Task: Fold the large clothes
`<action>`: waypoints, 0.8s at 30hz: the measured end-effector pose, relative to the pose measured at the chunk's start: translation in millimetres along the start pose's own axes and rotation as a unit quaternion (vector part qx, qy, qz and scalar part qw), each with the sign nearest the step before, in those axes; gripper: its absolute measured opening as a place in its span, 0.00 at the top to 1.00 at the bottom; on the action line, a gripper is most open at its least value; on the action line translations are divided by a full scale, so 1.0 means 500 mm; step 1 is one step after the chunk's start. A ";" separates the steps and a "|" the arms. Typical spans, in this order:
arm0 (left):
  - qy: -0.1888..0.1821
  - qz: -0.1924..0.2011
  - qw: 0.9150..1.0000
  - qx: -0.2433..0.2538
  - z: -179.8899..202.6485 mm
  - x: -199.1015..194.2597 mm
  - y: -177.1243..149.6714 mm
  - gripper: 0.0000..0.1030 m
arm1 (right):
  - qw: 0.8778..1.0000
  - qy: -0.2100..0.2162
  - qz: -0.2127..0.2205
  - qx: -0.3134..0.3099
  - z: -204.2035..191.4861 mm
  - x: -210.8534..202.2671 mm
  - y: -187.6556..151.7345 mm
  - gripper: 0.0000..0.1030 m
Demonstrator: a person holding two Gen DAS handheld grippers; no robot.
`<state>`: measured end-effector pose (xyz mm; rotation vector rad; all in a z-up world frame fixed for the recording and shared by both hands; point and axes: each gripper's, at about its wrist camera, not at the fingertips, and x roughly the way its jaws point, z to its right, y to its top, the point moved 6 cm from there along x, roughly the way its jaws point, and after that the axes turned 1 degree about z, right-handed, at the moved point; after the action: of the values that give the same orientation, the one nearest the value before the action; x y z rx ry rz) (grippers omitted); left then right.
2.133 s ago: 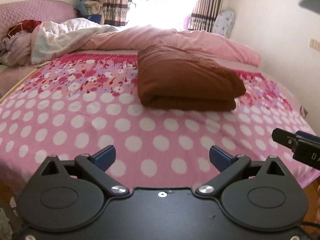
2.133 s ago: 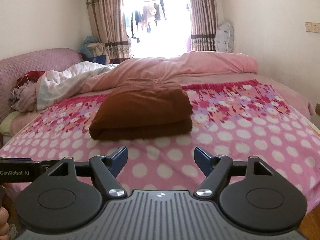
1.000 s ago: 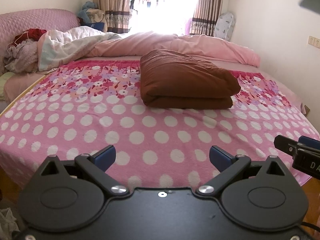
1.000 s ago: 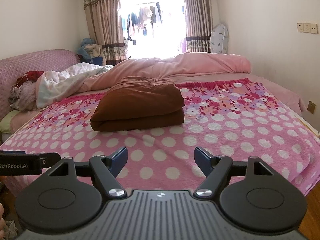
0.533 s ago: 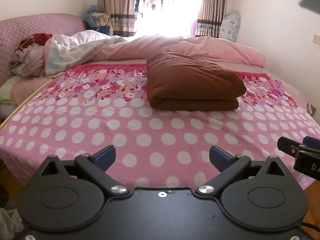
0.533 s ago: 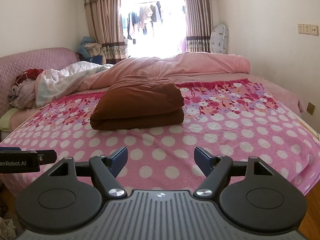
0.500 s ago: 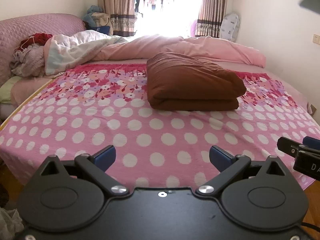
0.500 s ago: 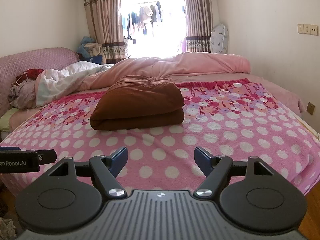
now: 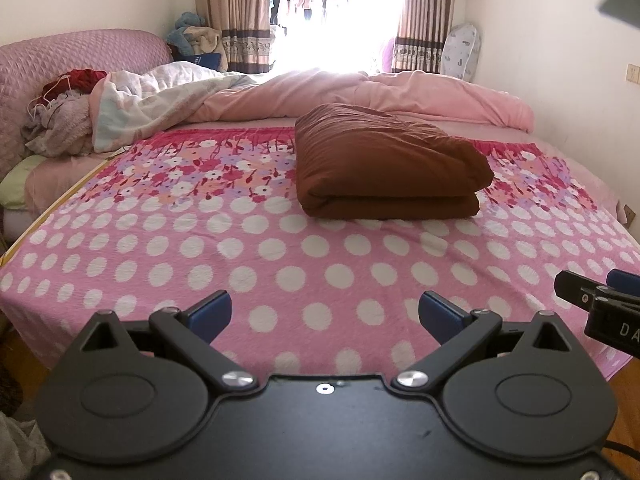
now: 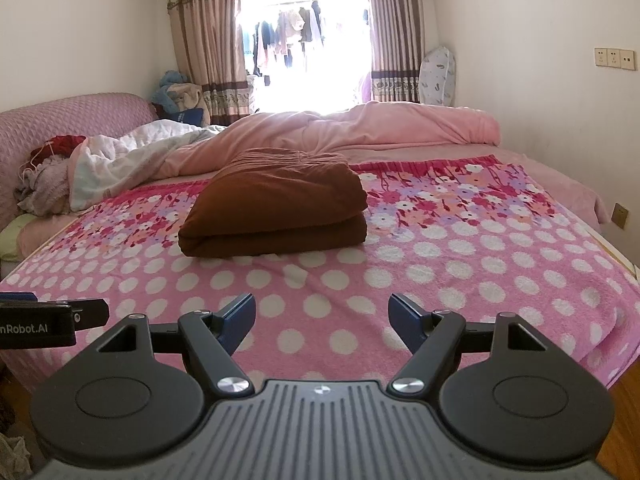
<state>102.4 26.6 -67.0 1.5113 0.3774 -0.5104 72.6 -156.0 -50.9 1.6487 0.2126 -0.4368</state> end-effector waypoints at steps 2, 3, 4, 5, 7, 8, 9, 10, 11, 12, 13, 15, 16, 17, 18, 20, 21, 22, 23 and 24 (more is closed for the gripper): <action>0.001 -0.001 1.000 0.000 0.000 0.000 -0.001 0.00 | 1.000 0.001 0.000 0.001 0.000 0.000 0.000 0.14; 0.001 -0.001 1.000 0.000 -0.001 0.000 -0.002 0.00 | 1.000 0.001 0.000 0.000 -0.001 0.000 0.001 0.14; 0.002 -0.002 1.000 0.000 0.001 -0.001 -0.003 0.00 | 1.000 0.001 0.000 0.000 -0.001 0.000 0.001 0.14; 0.002 -0.002 1.000 0.000 0.000 -0.001 -0.003 0.00 | 1.000 0.001 0.000 0.000 0.000 0.000 0.000 0.14; 0.003 -0.002 1.000 0.000 0.001 0.000 -0.003 0.00 | 1.000 0.001 -0.001 0.000 -0.001 0.000 0.000 0.14; 0.003 -0.003 1.000 0.001 0.001 -0.001 -0.003 0.00 | 1.000 0.002 -0.001 0.000 -0.002 0.000 0.001 0.14; 0.003 -0.003 1.000 0.000 0.001 -0.001 -0.004 0.00 | 1.000 0.002 -0.001 0.000 -0.001 0.000 0.000 0.14; 0.004 -0.003 1.000 0.001 0.002 -0.001 -0.004 0.00 | 1.000 0.001 -0.001 0.000 -0.001 0.001 0.000 0.14; 0.004 -0.003 1.000 0.001 0.001 -0.001 -0.004 0.00 | 1.000 0.001 -0.001 -0.001 -0.001 0.001 0.000 0.14; 0.004 -0.003 1.000 0.001 0.001 -0.002 -0.005 0.00 | 1.000 0.001 -0.001 0.000 -0.002 0.001 0.000 0.14; 0.005 -0.003 1.000 0.001 0.001 -0.002 -0.005 0.00 | 1.000 0.001 -0.001 0.000 -0.002 0.001 0.001 0.14; 0.007 -0.003 1.000 0.001 0.001 -0.003 -0.006 0.00 | 1.000 0.001 -0.002 0.000 0.000 0.002 -0.001 0.14; 0.008 -0.003 1.000 0.001 0.001 -0.003 -0.006 0.00 | 1.000 0.000 -0.002 0.000 0.000 0.002 -0.001 0.14; 0.009 -0.003 1.000 0.001 0.001 -0.004 -0.007 0.00 | 1.000 0.000 -0.002 -0.001 0.002 0.002 -0.002 0.14; 0.009 -0.003 1.000 0.001 0.000 -0.005 -0.007 0.00 | 1.000 0.000 -0.003 -0.001 0.002 0.002 -0.002 0.14; 0.011 -0.003 1.000 0.001 0.000 -0.005 -0.007 0.00 | 1.000 0.000 -0.003 -0.001 0.003 0.001 -0.003 0.14; 0.012 -0.003 1.000 0.001 0.001 -0.005 -0.007 0.00 | 1.000 0.000 -0.003 -0.001 0.000 0.002 -0.001 0.14; 0.013 -0.003 1.000 0.002 0.001 -0.005 -0.008 0.00 | 1.000 -0.001 -0.003 -0.001 0.000 0.002 0.000 0.14; 0.014 -0.003 1.000 0.002 0.001 -0.005 -0.008 0.00 | 1.000 -0.003 -0.003 -0.002 0.002 0.001 -0.001 0.14; 0.014 -0.004 1.000 0.002 0.001 -0.005 -0.008 0.00 | 1.000 -0.004 -0.003 -0.003 0.004 0.004 -0.006 0.14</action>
<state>98.0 26.3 -69.2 1.5225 0.4042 -0.4962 72.8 -157.9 -54.6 1.6415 0.2129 -0.4475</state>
